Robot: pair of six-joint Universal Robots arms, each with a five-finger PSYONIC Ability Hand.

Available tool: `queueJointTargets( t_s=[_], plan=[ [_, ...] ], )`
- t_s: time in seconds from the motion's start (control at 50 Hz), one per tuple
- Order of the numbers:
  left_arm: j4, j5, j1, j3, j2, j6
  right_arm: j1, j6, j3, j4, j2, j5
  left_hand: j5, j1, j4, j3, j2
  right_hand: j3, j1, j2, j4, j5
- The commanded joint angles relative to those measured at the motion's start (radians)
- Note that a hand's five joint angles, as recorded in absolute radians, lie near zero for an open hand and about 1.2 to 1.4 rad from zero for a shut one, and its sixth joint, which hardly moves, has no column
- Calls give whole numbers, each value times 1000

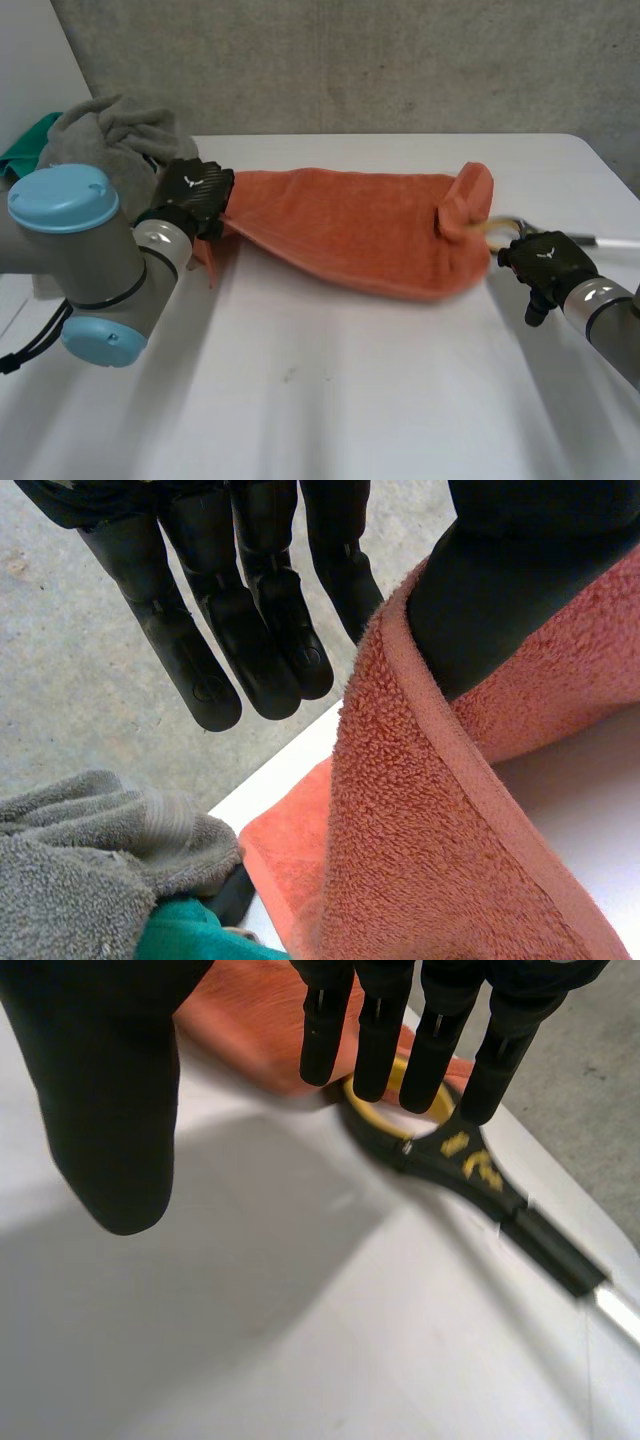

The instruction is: Fold the laundry.

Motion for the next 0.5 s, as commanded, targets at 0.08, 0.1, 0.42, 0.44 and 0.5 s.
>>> queueJointTargets(
  t_s=[0.08, 0.1, 0.42, 0.44, 0.5],
  plan=[
    [-1, 0, -1, 20, 0, -1, 14, 18, -136, -4, 59, 12, 254, 235, 195, 203, 200, 155, 154, 179, 149, 141],
    [0, 0, -1, 22, 0, -1, 19, 20, -146, -6, 61, 17, 254, 235, 195, 203, 200, 166, 166, 190, 160, 153],
    [-38, -3, -3, 28, 37, -13, 91, 179, -271, 97, 10, 43, 254, 235, 195, 203, 200, -39, -40, -15, -45, -52],
    [-40, -3, -3, 28, 40, -16, 99, 181, -279, 94, 15, 40, 254, 235, 195, 203, 200, -36, -37, -12, -42, -49],
    [-44, -3, -3, 31, 61, -33, 129, 178, -336, 80, 73, 21, 254, 235, 195, 203, 200, -21, -22, 2, -27, -35]
  ],
)
